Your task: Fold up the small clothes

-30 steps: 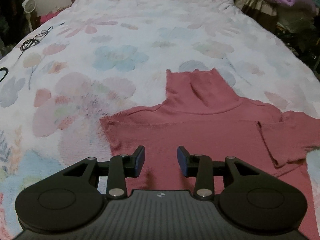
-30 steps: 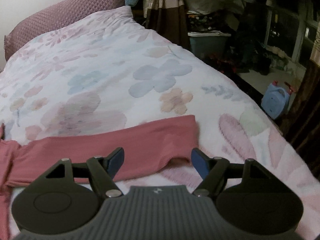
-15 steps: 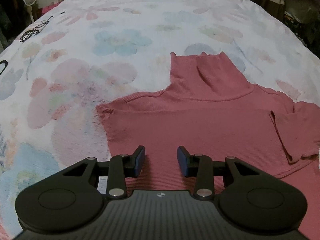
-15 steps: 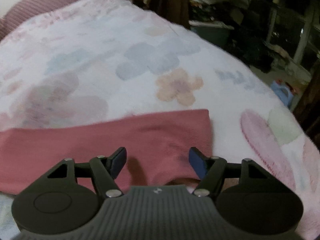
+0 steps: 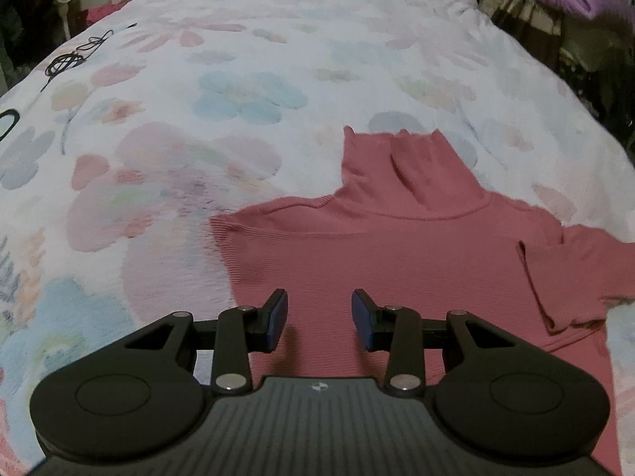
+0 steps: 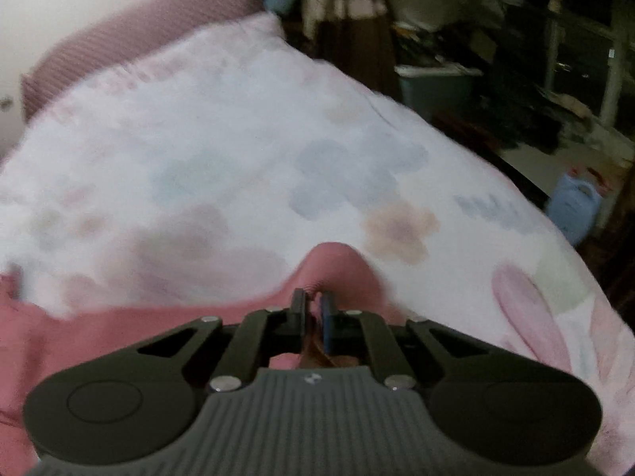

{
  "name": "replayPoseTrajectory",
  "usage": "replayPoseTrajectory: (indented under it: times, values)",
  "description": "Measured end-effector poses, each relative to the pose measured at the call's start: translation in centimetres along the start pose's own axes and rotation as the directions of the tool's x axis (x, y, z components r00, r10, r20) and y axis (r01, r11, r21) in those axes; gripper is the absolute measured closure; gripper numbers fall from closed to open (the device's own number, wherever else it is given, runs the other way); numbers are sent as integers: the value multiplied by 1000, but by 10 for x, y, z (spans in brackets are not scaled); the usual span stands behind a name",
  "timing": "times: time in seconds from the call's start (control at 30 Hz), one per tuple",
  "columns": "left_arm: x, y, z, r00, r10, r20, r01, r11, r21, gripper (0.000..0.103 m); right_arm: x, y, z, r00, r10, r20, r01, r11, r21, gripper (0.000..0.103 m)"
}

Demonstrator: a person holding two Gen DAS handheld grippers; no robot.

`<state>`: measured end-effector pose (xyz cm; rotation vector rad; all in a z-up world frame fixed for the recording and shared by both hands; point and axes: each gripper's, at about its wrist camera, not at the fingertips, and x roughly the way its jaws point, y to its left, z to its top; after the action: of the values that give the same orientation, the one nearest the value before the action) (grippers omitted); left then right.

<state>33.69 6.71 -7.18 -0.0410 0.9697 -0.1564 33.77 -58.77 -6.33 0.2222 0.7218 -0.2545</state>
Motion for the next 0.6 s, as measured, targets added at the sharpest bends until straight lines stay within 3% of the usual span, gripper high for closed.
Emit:
replayPoseTrajectory:
  times: [0.1,0.2,0.37,0.6]
  values:
    - [-13,8,2,1000,-27,1,27,999,-23,59,-36,39,26,993,102,53,-103,995,3,101]
    - [-28,15,3,999,-38,18,38,999,-28,59,-75,88,52,971,213,109,-212,977,-21,101]
    - [-49,24,5,997,-41,59,42,999,-30,59,-133,180,88,909,378,177,-364,925,-107,101]
    - [-68,43,10,994,-55,97,60,997,-52,59,-178,303,104,837,525,155,-496,847,-194,101]
